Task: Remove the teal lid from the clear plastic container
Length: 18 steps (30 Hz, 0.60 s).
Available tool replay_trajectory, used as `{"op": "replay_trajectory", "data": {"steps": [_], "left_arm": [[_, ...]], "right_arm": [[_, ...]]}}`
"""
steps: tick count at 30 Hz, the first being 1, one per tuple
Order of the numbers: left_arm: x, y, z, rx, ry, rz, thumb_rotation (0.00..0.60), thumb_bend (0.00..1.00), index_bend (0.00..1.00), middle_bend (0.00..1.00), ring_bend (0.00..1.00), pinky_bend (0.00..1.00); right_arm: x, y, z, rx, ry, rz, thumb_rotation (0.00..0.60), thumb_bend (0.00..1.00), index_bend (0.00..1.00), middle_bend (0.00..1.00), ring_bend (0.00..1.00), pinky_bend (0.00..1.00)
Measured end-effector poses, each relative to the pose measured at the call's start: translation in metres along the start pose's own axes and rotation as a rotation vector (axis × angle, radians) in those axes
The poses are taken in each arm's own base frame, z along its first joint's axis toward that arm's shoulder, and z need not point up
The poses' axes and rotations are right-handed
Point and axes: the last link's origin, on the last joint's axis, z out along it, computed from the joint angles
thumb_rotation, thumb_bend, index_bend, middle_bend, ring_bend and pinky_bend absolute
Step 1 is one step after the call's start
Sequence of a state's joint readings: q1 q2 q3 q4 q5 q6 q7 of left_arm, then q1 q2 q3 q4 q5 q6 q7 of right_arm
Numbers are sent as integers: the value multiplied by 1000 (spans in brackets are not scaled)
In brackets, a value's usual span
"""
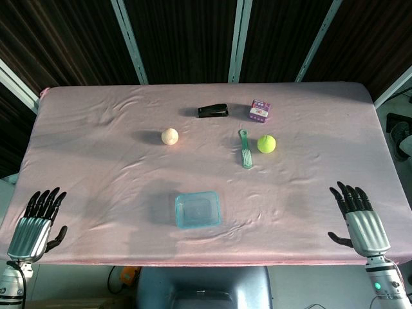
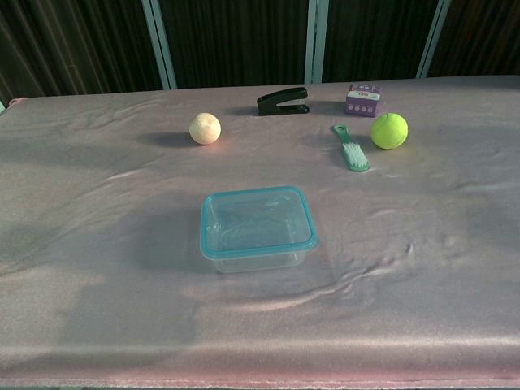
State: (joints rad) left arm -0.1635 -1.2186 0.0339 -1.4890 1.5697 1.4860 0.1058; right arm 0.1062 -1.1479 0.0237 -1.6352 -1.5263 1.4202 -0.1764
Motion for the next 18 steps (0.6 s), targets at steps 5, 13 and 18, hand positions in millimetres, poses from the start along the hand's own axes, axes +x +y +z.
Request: {"op": "replay_trajectory", "data": {"steps": [5, 13, 18], "left_arm": [[-1, 1, 0, -10, -25, -22, 600, 330, 0, 0, 0, 0], [-5, 21, 10, -135, -73, -205, 600, 281, 0, 0, 0, 0], [-8, 65, 36, -360, -141, -401, 600, 266, 0, 0, 0, 0]], "right_arm": [[0, 0, 0, -4, 2, -2, 600, 185, 0, 0, 0, 0], [0, -1, -4, 9, 1, 5, 600, 185, 0, 0, 0, 0], [0, -3, -4, 19, -3, 11, 600, 185, 0, 0, 0, 0]]}}
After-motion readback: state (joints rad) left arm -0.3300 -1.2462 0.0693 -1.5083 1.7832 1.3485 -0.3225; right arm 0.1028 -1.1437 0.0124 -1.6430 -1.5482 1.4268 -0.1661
